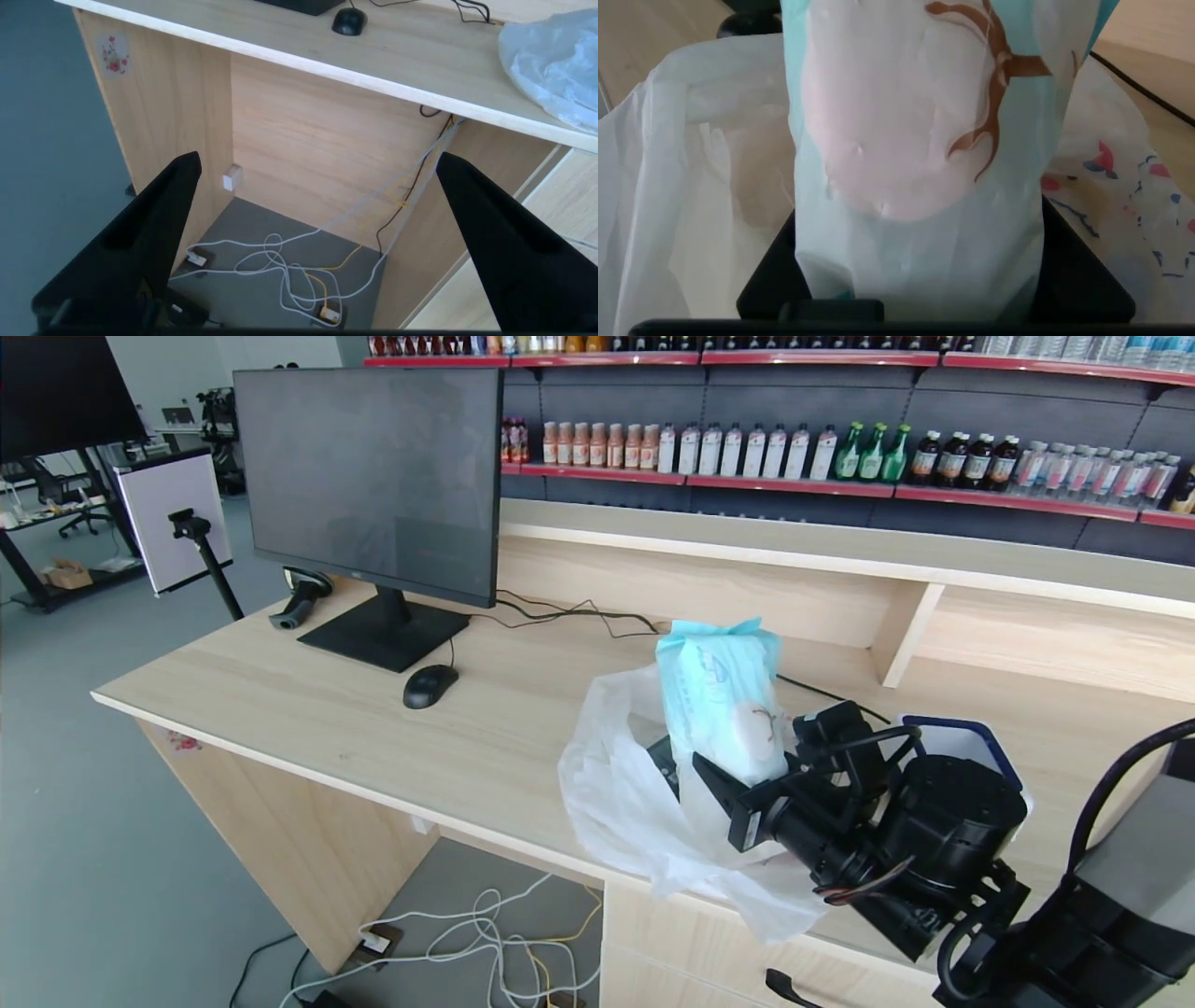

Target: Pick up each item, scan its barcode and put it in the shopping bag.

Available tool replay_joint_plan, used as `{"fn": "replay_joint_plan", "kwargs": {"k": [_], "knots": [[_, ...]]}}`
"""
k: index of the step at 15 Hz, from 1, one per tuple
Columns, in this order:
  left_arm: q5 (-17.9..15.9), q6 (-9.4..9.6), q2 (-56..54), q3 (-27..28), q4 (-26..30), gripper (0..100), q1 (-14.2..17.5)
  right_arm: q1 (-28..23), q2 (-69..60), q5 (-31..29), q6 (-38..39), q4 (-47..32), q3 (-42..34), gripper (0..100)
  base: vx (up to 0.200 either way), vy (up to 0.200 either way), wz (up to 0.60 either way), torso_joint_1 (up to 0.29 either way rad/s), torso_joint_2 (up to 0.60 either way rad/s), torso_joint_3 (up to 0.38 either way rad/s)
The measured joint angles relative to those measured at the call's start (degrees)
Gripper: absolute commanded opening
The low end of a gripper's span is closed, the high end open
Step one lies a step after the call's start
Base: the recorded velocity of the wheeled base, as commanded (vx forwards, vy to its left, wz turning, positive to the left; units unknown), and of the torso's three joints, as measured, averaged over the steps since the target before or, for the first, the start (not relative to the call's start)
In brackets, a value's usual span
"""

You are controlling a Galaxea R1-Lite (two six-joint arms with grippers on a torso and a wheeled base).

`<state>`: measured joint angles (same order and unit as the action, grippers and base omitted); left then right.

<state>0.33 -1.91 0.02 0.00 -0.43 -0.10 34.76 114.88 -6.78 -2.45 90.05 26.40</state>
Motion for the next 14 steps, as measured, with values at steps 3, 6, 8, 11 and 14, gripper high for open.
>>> {"fn": "replay_joint_plan", "kwargs": {"k": [3, 6, 8, 11, 14], "knots": [[-0.01, 0.00, -0.02, 0.00, 0.00, 100, 0.00, 0.00, 1.27, -0.02, 0.38, 0.22, 0.49, 0, 0.000, 0.000, 0.00, 0.000, 0.00, 0.000], [-0.01, 0.09, 0.00, 0.00, 0.00, 100, 0.00, 0.00, 3.50, 0.00, 1.83, 0.18, 3.11, 0, 0.000, 0.000, 0.00, 0.000, 0.00, 0.000], [-0.01, 0.06, -0.02, 0.00, 0.00, 100, 0.00, 0.09, 4.35, 0.00, 2.16, 0.27, 3.67, 0, 0.000, 0.000, 0.00, 0.000, 0.00, 0.000], [-0.01, 0.06, 0.00, 0.00, 0.00, 100, 0.00, 0.13, 4.63, -0.09, 2.16, 0.27, 3.47, 0, 0.000, 0.000, 0.00, 0.000, 0.00, 0.000], [0.00, 0.09, 0.00, 0.00, 0.00, 100, 0.00, 0.13, 4.60, -0.09, 2.18, -0.02, 3.67, 0, 0.000, 0.000, 0.00, 0.000, 0.00, 0.000]]}}
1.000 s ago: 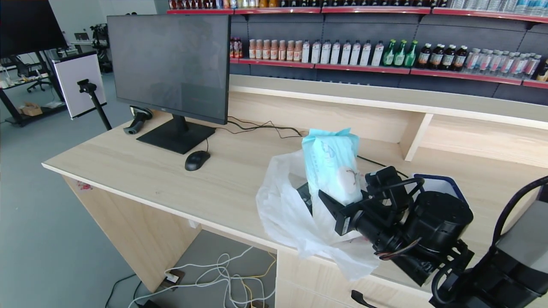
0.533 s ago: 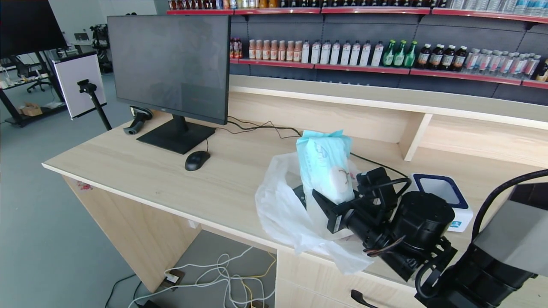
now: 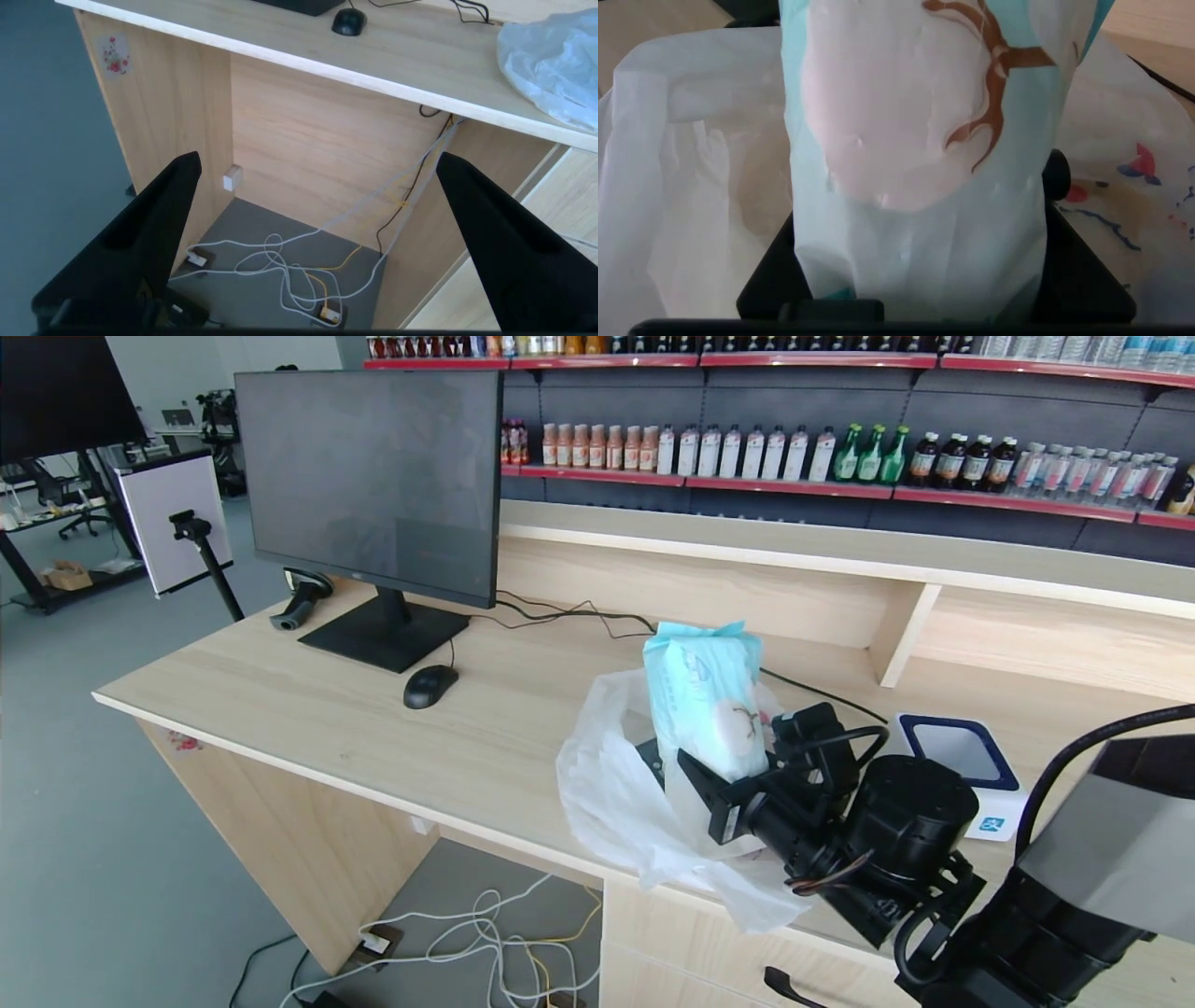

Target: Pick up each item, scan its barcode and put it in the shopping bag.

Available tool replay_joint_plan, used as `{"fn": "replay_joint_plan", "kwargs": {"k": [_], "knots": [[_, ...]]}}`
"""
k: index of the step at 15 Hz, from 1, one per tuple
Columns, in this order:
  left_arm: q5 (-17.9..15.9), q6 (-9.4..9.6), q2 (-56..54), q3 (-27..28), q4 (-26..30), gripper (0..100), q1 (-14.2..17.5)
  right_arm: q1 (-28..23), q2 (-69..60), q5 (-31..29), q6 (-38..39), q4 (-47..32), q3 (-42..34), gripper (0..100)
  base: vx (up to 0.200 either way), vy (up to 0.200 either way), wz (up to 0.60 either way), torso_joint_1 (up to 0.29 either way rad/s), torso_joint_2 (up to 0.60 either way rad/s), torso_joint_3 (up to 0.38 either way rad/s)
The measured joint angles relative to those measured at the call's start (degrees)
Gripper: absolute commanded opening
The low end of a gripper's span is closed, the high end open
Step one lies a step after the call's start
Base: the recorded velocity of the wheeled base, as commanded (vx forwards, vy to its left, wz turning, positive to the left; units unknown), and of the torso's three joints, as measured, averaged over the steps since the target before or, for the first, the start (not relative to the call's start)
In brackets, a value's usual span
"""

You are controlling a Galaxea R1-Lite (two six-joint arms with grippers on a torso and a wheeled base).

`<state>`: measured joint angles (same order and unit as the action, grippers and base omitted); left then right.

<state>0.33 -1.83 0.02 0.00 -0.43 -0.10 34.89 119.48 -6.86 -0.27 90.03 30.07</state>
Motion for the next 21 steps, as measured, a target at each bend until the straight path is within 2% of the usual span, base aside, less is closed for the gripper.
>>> {"fn": "replay_joint_plan", "kwargs": {"k": [10, 11, 21], "knots": [[-0.01, -0.09, -0.02, 0.00, 0.00, 100, 0.02, -0.02, 0.50, 0.00, 0.69, -0.28, 1.43, 0, 0.000, 0.000, 0.00, 0.000, 0.00, 0.000], [-0.01, -0.09, 0.00, 0.00, 0.00, 100, 0.00, -0.02, 0.54, 0.00, 0.73, -0.30, 1.62, 100, 0.000, 0.000, 0.00, 0.000, 0.00, 0.000], [0.00, -0.06, 0.00, 0.00, 0.00, 100, 0.00, -0.02, 0.11, -0.24, 0.98, -0.30, 1.82, 100, 0.000, 0.000, 0.00, 0.000, 0.00, 0.000]]}}
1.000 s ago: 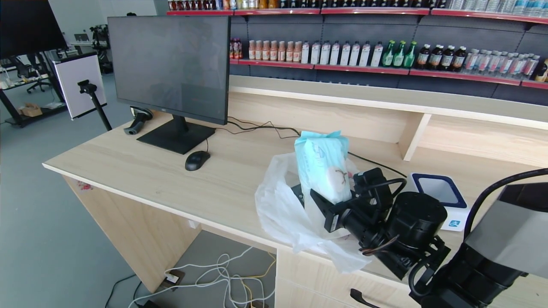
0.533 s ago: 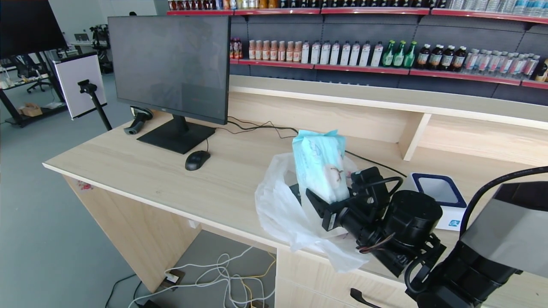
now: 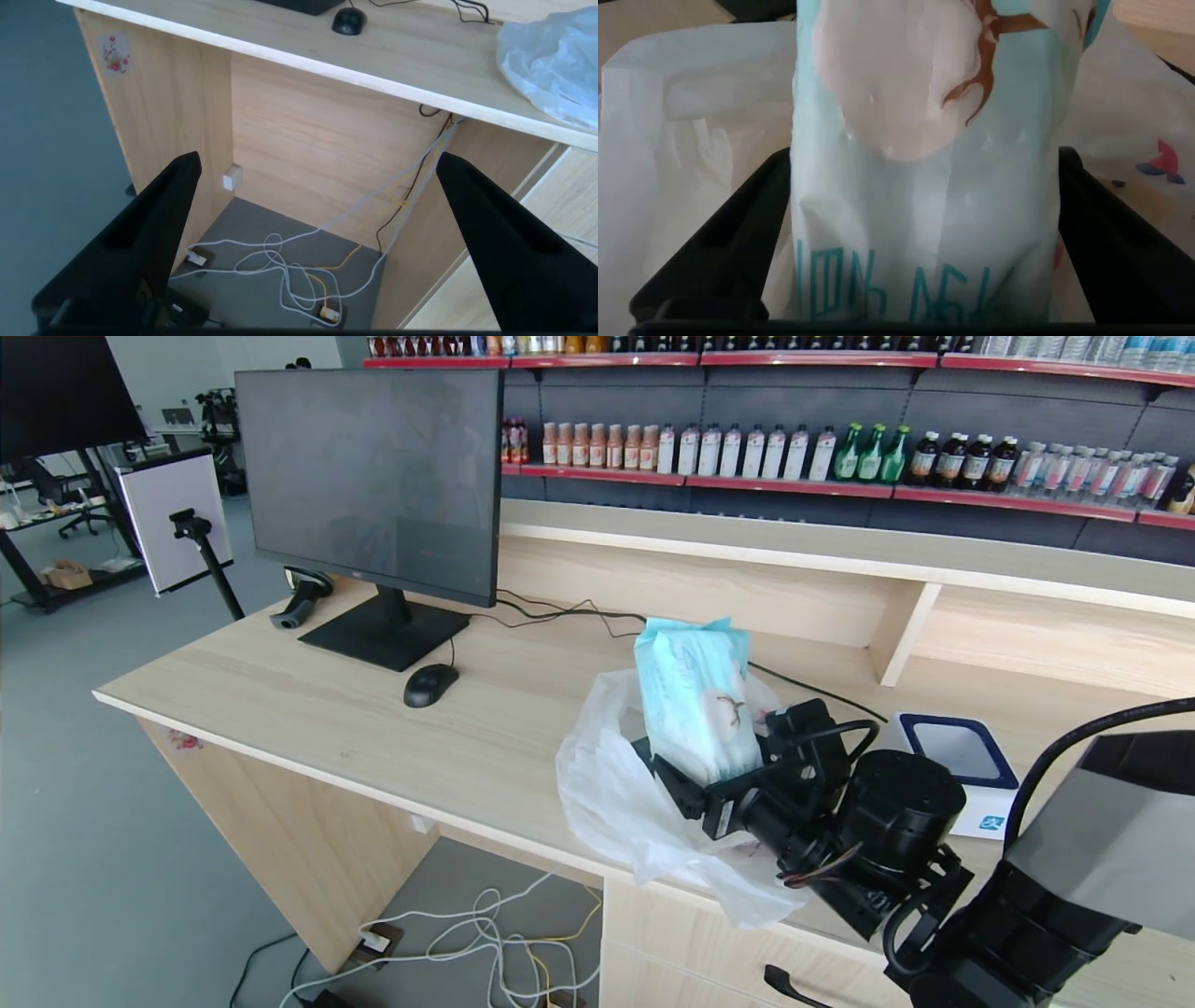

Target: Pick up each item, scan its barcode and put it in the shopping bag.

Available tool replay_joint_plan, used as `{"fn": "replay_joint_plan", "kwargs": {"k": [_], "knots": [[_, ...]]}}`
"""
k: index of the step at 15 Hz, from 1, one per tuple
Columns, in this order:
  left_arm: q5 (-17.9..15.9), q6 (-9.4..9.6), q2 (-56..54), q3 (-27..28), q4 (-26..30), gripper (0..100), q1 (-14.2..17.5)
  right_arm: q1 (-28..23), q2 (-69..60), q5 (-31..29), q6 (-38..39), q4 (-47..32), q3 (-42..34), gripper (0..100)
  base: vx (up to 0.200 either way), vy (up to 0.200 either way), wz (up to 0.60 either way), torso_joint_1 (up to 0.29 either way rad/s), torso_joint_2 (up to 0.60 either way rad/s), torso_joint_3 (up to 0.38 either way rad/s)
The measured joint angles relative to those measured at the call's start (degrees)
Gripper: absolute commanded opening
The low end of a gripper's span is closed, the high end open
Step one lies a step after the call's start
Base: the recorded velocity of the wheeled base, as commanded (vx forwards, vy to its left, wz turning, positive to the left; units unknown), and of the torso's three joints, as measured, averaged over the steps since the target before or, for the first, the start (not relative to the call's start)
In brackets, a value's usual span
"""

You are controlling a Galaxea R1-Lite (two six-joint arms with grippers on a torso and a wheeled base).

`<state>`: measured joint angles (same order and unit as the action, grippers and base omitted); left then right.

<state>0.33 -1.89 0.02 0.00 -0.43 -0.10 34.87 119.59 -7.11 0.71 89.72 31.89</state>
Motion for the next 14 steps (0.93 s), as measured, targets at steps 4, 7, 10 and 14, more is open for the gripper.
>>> {"fn": "replay_joint_plan", "kwargs": {"k": [4, 7, 10, 14], "knots": [[-0.01, 0.04, 0.00, 0.00, 0.07, 100, 0.00, 0.00, -2.33, -0.11, -0.06, 0.13, -0.17, 100, 0.000, 0.000, 0.00, 0.000, 0.00, 0.000], [0.00, 0.04, 0.00, 0.00, 0.10, 100, 0.00, 0.00, -4.22, -0.11, -0.24, 0.18, -0.28, 100, 0.000, 0.000, 0.00, 0.000, 0.00, 0.000], [0.00, 0.06, -0.02, 0.00, 0.11, 100, 0.00, -0.17, -5.34, -0.17, -0.41, 0.20, 0.44, 100, 0.000, 0.000, 0.00, 0.000, 0.00, 0.000], [0.00, 0.06, 0.00, 0.00, 0.11, 100, 0.00, -1.27, -4.95, -2.82, -0.41, 0.27, 4.13, 100, 0.000, 0.000, 0.00, 0.000, 0.00, 0.000]]}}
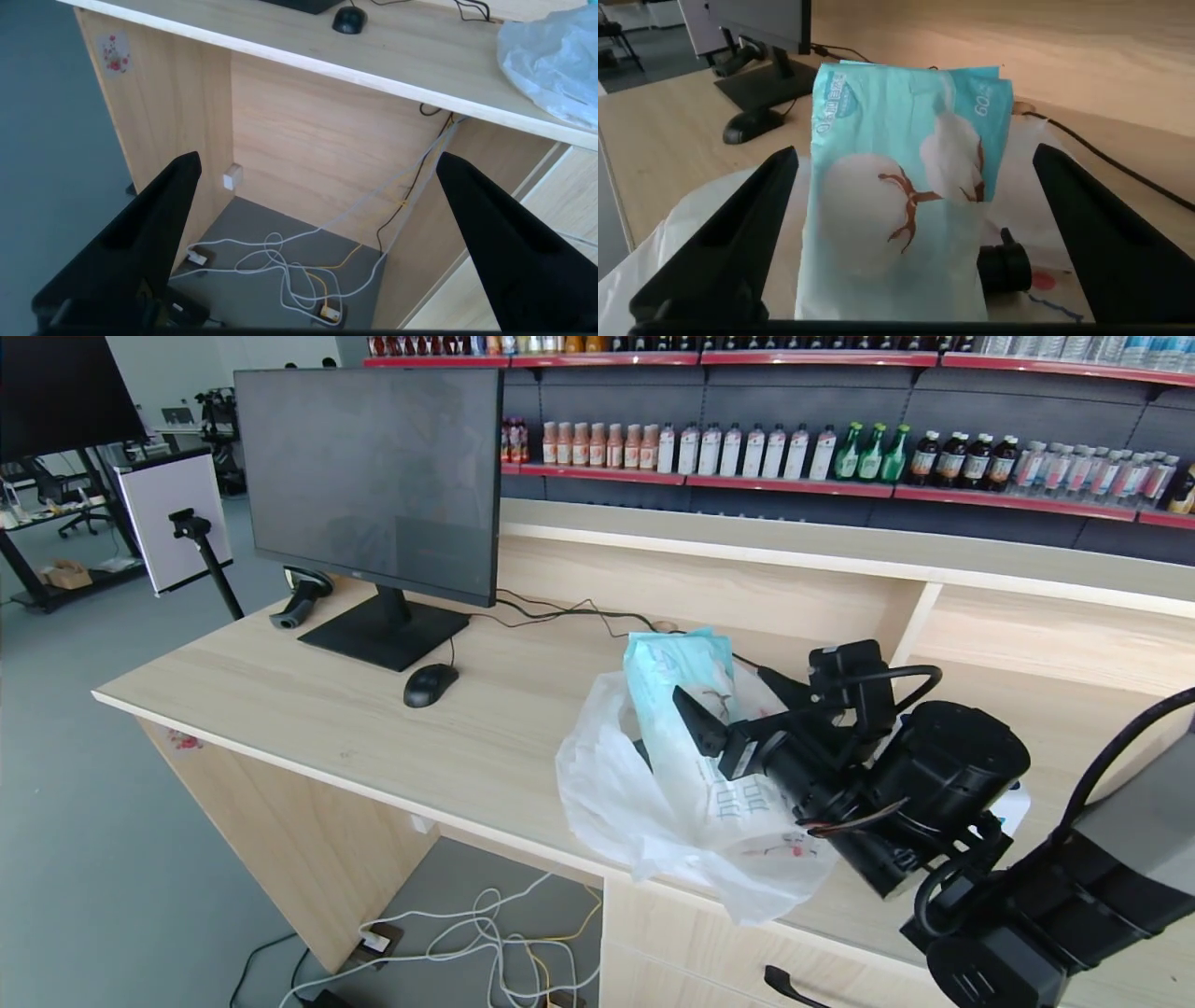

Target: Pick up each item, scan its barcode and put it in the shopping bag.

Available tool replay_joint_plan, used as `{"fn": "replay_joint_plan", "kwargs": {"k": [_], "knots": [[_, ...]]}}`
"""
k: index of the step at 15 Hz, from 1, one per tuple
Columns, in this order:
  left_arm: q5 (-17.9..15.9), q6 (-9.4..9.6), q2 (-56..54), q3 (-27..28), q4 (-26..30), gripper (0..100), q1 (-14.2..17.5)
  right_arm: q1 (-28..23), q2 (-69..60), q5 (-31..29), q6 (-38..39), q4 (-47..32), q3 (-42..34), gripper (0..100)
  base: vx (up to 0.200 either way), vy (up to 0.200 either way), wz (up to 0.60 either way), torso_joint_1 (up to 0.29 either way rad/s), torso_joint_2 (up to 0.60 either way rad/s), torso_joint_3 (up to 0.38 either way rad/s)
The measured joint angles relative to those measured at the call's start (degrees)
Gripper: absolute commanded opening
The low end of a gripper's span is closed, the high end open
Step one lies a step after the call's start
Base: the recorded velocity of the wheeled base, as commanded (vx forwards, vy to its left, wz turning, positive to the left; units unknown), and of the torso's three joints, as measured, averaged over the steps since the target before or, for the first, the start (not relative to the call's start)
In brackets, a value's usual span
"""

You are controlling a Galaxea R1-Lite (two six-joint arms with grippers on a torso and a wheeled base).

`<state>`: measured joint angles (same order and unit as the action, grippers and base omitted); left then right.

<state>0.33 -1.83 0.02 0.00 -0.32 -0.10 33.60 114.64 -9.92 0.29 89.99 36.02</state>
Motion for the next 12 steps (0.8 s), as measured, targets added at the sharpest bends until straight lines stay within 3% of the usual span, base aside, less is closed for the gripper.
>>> {"fn": "replay_joint_plan", "kwargs": {"k": [12], "knots": [[0.00, -0.16, -0.02, 0.00, 0.00, 100, 0.00, -4.24, 5.45, -1.79, 2.16, -0.24, 4.11, 100, 0.000, 0.000, 0.00, 0.000, 0.00, 0.000]]}}
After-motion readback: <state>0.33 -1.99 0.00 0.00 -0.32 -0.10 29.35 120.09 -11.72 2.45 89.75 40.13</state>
